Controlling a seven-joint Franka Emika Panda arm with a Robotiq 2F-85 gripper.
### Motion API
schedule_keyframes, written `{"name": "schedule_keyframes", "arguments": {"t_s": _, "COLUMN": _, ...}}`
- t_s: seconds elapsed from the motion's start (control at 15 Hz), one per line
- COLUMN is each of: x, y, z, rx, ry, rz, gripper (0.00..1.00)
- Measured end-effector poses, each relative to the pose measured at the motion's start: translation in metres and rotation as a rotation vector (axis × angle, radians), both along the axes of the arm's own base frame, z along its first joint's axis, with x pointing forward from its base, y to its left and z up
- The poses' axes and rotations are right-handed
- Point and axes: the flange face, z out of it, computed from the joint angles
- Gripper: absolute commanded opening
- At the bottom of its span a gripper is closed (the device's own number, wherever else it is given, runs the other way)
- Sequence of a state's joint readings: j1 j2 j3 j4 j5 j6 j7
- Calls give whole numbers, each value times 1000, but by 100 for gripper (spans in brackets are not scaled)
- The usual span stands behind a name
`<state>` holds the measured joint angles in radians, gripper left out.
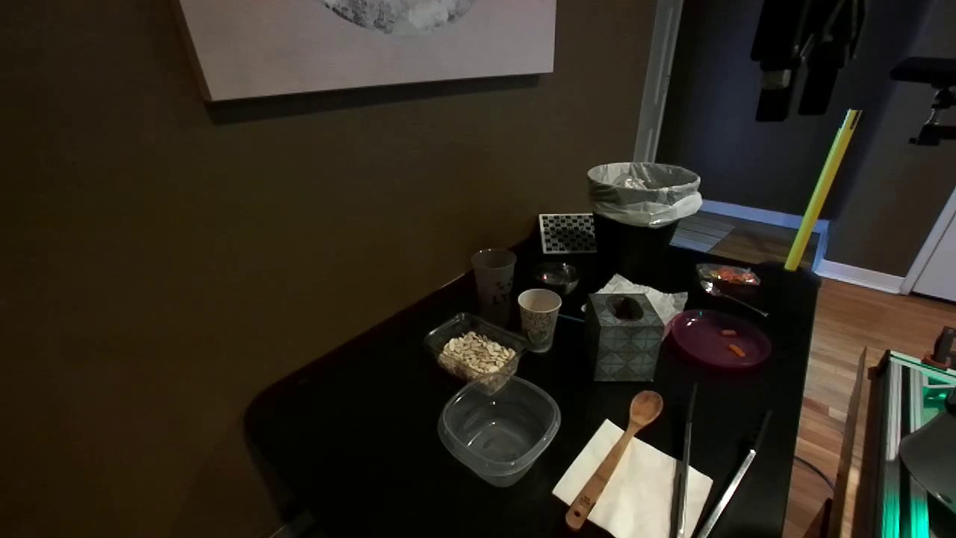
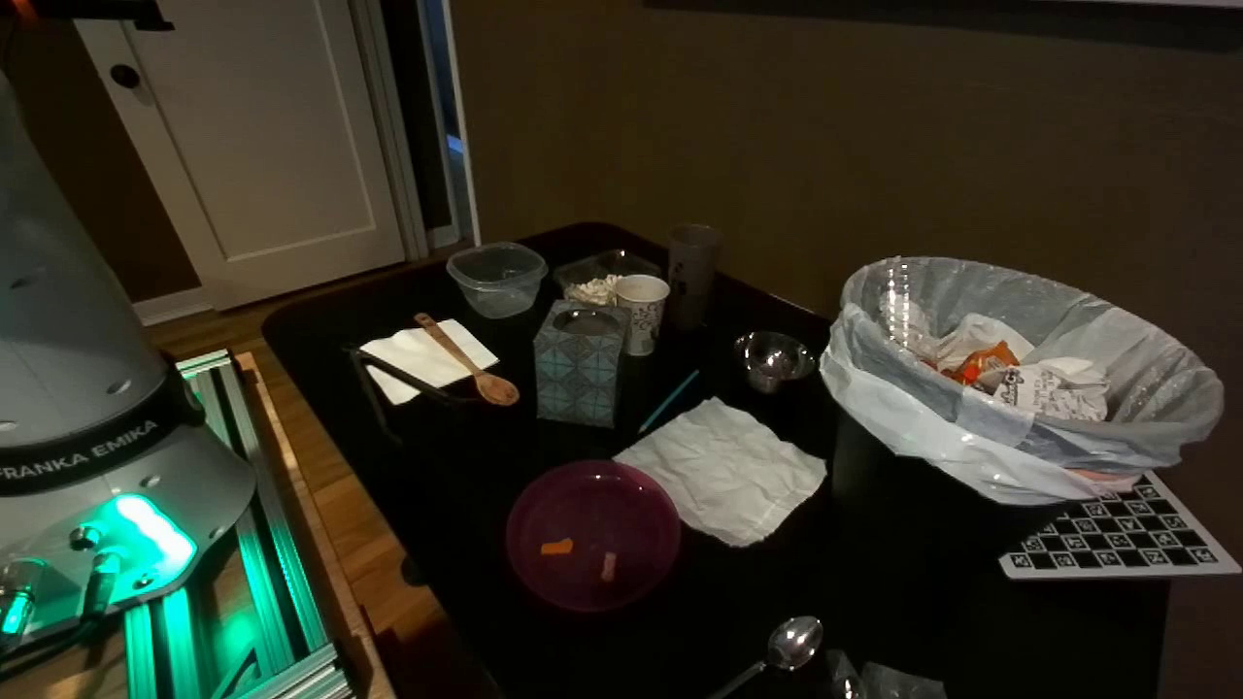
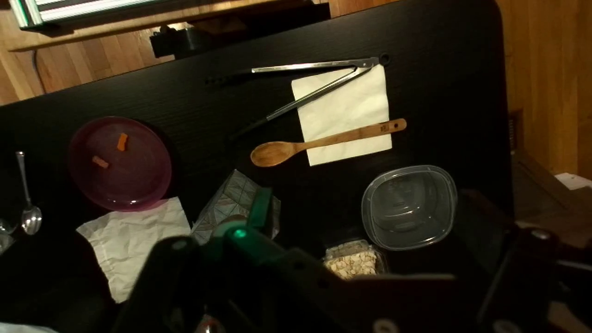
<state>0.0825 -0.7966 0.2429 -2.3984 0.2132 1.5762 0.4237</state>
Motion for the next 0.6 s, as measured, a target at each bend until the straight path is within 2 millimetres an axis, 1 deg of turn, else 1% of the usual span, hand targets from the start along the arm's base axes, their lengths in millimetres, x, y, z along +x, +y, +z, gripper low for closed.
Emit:
{"name": "schedule_keyframes", "arguments": {"t_s": 0.13, "x": -2, "y": -13, "z": -5, "rx": -13, "ry": 22, "rz": -63, "gripper": 100}}
{"name": "schedule_keyframes", "arguments": {"t_s": 0.27, "x": -10, "y": -34, "z": -14, "rx": -43, "ry": 54, "rz": -155, "gripper": 100}}
{"name": "schedule_keyframes", "arguments": {"t_s": 0.47, "x": -31, "y": -76, "z": -26, "rx": -101, "ry": 103, "rz": -272, "gripper": 100}}
{"name": "schedule_keyframes", "arguments": {"t_s": 0.6, "x": -44, "y": -108, "z": -31, "rx": -141, "ry": 106, "rz": -335, "gripper": 100}}
